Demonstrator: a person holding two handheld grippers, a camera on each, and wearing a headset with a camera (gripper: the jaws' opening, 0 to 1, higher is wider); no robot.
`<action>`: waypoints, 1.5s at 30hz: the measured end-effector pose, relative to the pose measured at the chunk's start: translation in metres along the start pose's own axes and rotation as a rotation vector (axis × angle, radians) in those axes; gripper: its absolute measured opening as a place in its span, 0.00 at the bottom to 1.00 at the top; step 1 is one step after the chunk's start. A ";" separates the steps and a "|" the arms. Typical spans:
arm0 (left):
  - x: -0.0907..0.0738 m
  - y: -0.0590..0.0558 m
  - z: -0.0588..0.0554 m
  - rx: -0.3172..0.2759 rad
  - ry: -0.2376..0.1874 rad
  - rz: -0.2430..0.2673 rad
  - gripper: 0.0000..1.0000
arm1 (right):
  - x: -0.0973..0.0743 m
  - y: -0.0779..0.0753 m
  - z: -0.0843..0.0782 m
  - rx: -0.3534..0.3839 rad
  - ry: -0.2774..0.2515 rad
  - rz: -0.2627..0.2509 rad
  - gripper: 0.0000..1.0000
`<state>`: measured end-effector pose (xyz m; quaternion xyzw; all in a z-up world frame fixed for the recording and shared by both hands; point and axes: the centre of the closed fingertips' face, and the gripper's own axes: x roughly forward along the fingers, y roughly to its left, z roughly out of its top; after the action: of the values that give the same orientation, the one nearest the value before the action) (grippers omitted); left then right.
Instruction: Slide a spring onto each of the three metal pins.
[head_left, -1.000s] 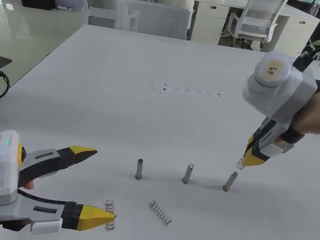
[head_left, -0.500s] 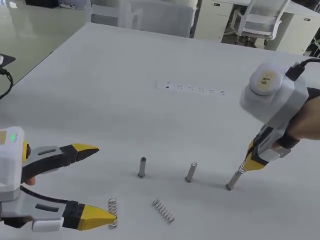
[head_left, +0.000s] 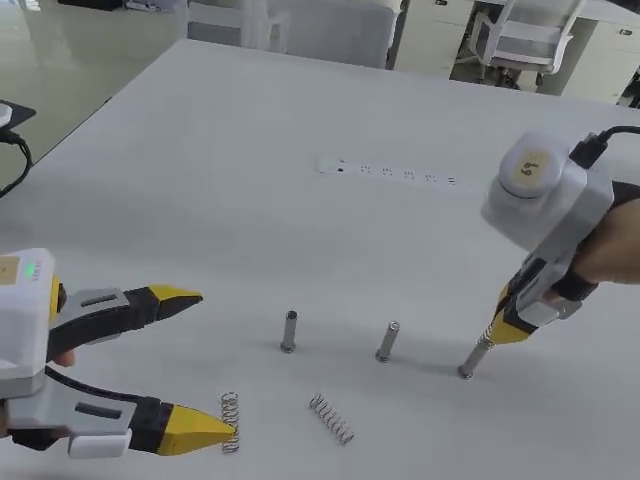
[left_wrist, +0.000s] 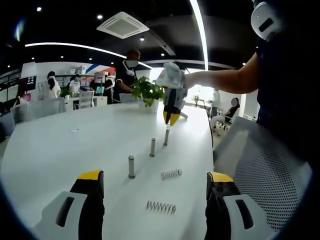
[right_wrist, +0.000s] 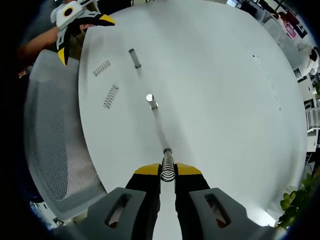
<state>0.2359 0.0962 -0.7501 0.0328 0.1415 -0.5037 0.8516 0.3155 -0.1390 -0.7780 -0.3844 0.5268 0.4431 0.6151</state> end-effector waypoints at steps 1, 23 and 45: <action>0.000 0.000 0.000 -0.002 0.002 0.000 0.82 | 0.001 0.000 0.000 0.003 0.002 0.005 0.07; 0.002 0.002 -0.001 -0.009 0.014 -0.004 0.81 | 0.037 -0.003 -0.005 0.000 0.043 0.015 0.07; -0.001 0.004 -0.002 -0.013 0.014 0.001 0.79 | 0.056 -0.009 -0.008 0.008 0.051 0.002 0.08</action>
<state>0.2381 0.0994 -0.7520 0.0308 0.1509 -0.5021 0.8510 0.3243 -0.1415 -0.8344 -0.3925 0.5445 0.4316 0.6026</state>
